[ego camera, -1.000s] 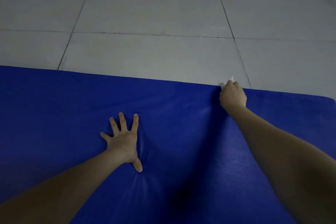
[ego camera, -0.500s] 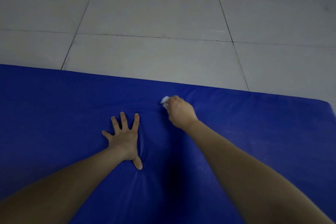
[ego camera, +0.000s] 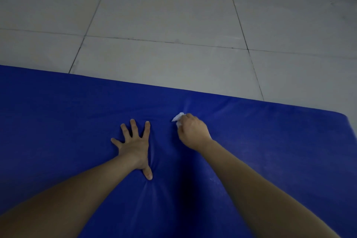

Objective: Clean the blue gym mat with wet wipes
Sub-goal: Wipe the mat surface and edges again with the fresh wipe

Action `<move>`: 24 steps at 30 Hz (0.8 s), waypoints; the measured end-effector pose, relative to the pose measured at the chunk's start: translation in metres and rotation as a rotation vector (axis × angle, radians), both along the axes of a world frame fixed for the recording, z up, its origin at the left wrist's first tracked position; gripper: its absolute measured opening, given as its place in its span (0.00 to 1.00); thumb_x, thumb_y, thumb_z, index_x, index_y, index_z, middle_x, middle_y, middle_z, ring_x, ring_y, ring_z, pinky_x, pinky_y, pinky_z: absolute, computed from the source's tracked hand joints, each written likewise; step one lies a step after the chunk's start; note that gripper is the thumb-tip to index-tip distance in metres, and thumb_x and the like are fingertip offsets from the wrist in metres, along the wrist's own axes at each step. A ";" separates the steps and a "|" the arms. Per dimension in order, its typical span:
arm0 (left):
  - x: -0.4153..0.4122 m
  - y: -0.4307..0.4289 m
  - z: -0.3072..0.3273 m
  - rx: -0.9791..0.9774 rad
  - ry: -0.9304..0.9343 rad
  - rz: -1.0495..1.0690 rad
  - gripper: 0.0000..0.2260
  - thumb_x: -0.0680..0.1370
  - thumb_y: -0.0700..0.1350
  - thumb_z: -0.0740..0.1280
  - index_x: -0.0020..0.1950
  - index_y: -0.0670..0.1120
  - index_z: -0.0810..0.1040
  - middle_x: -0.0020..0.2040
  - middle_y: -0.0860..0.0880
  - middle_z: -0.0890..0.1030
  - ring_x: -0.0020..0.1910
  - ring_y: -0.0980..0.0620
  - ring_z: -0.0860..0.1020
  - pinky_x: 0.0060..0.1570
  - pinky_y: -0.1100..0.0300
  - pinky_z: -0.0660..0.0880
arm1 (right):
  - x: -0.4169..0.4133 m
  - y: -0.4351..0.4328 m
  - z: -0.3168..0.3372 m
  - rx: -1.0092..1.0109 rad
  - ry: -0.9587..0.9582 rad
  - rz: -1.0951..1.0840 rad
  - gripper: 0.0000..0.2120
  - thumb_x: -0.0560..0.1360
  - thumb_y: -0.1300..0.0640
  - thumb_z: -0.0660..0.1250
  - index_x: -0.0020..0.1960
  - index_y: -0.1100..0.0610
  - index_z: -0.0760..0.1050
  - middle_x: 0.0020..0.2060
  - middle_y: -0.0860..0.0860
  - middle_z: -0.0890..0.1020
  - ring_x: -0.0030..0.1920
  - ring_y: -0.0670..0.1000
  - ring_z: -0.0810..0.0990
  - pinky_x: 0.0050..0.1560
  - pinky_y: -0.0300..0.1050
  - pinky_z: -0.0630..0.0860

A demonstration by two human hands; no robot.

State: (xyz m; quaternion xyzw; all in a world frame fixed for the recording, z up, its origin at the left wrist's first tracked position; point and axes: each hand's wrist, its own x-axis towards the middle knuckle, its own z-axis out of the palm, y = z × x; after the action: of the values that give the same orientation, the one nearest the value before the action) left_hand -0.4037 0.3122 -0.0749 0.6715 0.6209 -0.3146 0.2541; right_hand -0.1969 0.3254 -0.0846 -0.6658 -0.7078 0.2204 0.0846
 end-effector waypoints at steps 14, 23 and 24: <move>0.008 0.002 0.024 -0.007 0.104 -0.070 0.75 0.56 0.66 0.83 0.79 0.52 0.26 0.78 0.37 0.30 0.79 0.29 0.40 0.69 0.30 0.64 | 0.070 0.007 0.022 -0.661 -0.174 -0.260 0.51 0.58 0.29 0.78 0.69 0.57 0.66 0.60 0.53 0.74 0.55 0.54 0.76 0.52 0.50 0.78; 0.092 0.043 0.018 0.468 -0.601 -0.227 0.09 0.82 0.49 0.63 0.58 0.46 0.75 0.54 0.50 0.75 0.50 0.50 0.75 0.50 0.52 0.77 | 0.066 0.040 0.024 -0.866 -0.219 -0.167 0.40 0.64 0.39 0.80 0.68 0.56 0.71 0.62 0.54 0.77 0.63 0.59 0.77 0.66 0.58 0.75; 0.100 0.044 0.008 0.490 -0.580 -0.284 0.09 0.83 0.49 0.62 0.60 0.47 0.74 0.55 0.49 0.74 0.52 0.49 0.75 0.50 0.52 0.77 | 0.067 0.042 0.023 -0.874 -0.219 -0.167 0.39 0.64 0.39 0.80 0.68 0.56 0.72 0.62 0.54 0.77 0.63 0.59 0.77 0.66 0.58 0.75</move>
State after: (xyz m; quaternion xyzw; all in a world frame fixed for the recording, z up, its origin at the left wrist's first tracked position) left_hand -0.3039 0.3564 -0.0672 0.8522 0.4811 0.0131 0.2051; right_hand -0.1303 0.3669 -0.0620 -0.7131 -0.4970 0.4192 -0.2622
